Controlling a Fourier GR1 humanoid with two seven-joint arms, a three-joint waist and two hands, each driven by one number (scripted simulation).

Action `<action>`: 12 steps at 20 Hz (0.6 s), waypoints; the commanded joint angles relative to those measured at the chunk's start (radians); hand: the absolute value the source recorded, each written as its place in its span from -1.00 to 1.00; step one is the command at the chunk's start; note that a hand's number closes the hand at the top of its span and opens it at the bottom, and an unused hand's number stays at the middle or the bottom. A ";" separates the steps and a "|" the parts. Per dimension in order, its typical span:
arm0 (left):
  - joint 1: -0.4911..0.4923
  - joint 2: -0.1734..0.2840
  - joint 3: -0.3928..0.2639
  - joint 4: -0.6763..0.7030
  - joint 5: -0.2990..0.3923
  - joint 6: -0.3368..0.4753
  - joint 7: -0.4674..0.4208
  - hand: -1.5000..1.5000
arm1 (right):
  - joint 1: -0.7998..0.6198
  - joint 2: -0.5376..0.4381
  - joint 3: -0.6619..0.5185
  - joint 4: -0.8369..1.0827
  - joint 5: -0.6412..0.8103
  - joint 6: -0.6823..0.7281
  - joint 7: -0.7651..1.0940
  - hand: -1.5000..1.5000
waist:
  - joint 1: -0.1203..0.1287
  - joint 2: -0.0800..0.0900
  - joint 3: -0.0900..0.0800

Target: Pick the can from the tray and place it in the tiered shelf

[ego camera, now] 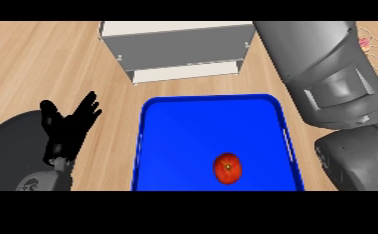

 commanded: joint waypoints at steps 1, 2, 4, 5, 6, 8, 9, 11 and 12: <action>-0.006 -0.014 -0.011 0.022 -0.016 0.013 0.014 0.00 | 0.011 -0.010 -0.038 -0.032 -0.017 -0.105 -0.008 -1.00 | -0.011 -0.001 -0.003; 0.008 -0.005 0.004 0.023 -0.003 0.005 0.014 0.00 | -0.006 -0.039 -0.036 -0.065 -0.021 -0.076 0.043 -1.00 | -0.022 -0.007 -0.003; -0.017 0.004 0.013 0.041 0.000 -0.001 0.022 0.00 | -0.021 -0.089 -0.033 -0.036 0.011 -0.118 0.044 -1.00 | -0.016 -0.002 -0.004; 0.045 -0.004 0.003 -0.007 -0.006 0.002 0.005 0.00 | 0.037 -0.101 -0.021 -0.031 0.031 -0.139 0.020 -1.00 | -0.013 -0.004 -0.003; 0.001 -0.004 0.003 -0.021 -0.006 0.022 0.056 0.00 | 0.048 -0.122 -0.008 -0.036 0.047 -0.134 0.038 -1.00 | -0.022 -0.006 -0.003; 0.064 0.003 0.009 -0.017 0.017 -0.029 0.005 0.00 | 0.017 -0.161 -0.037 -0.036 0.036 -0.163 0.097 -1.00 | -0.015 -0.006 -0.003; -0.020 -0.005 0.010 0.017 -0.005 0.022 0.061 0.00 | 0.052 -0.165 -0.045 -0.068 0.030 -0.191 0.065 -1.00 | -0.030 -0.005 -0.003; 0.053 0.034 0.028 -0.030 0.017 -0.022 0.055 0.00 | 0.068 -0.190 -0.066 -0.118 0.010 -0.201 0.121 -1.00 | -0.031 -0.013 -0.002; 0.059 0.011 0.014 -0.060 0.004 0.001 0.051 0.00 | 0.087 -0.206 -0.077 -0.127 -0.002 -0.190 0.120 -1.00 | -0.027 -0.011 -0.002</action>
